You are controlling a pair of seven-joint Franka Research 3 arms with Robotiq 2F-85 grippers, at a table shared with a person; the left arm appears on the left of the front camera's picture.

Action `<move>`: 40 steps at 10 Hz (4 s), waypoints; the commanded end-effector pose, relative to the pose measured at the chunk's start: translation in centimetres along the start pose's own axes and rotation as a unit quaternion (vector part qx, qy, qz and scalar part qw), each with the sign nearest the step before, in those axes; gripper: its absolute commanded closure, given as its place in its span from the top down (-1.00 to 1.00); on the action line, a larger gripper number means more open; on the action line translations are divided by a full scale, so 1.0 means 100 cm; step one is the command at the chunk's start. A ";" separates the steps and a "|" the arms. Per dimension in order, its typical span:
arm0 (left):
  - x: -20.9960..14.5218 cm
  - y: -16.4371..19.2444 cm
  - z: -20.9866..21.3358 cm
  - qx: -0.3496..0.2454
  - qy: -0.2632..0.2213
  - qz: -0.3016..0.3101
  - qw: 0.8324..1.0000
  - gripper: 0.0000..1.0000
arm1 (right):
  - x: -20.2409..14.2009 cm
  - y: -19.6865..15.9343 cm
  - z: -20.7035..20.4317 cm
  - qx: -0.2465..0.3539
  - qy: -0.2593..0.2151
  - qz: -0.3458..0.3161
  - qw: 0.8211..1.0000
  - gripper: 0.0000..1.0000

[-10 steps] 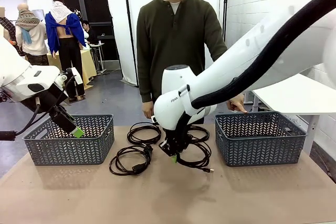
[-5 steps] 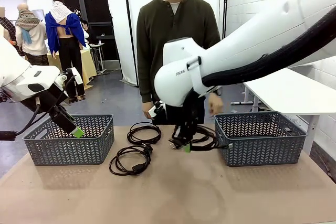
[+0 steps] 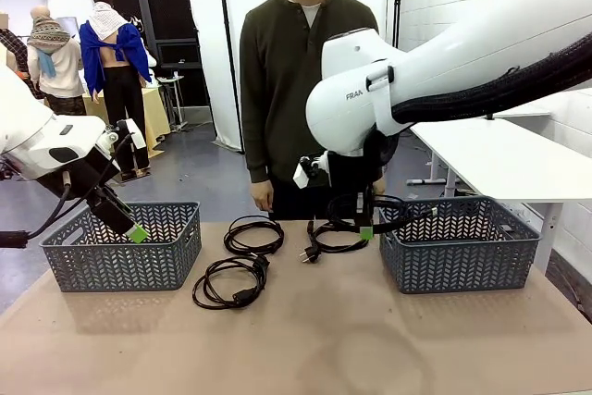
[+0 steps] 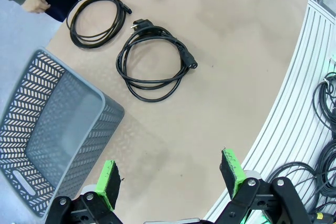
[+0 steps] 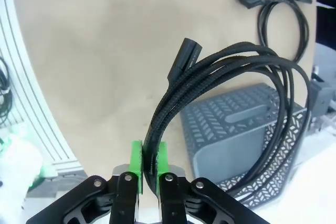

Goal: Organize the cables according to human instructions.
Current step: Pick up a bundle of cables and place it in the basket indicated by the human.

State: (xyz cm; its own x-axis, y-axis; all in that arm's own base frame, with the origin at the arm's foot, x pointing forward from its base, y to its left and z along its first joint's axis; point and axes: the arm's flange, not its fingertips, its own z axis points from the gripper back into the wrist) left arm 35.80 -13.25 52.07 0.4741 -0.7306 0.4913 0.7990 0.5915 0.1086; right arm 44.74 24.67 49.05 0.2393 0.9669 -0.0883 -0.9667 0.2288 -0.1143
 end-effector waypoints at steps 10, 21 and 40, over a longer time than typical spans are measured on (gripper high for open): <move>0.000 0.002 -0.001 0.005 -0.003 -0.001 1.000 1.00 | 0.000 0.000 0.000 0.000 0.000 0.000 1.000 -1.00; 0.000 0.002 -0.001 0.005 -0.003 -0.001 1.000 1.00 | -0.128 -0.077 0.025 0.030 -0.027 0.051 0.998 -1.00; 0.000 0.002 -0.001 0.005 -0.003 -0.001 1.000 1.00 | -0.172 -0.173 -0.048 0.038 -0.029 0.053 0.997 0.14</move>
State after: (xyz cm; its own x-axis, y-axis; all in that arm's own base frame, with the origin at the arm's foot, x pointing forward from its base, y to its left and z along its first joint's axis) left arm 35.82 -13.24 52.06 0.4746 -0.7306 0.4909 0.7988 0.5917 0.1085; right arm 57.13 3.75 47.30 0.1403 0.9879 -0.0655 -0.9893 0.1371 -0.0507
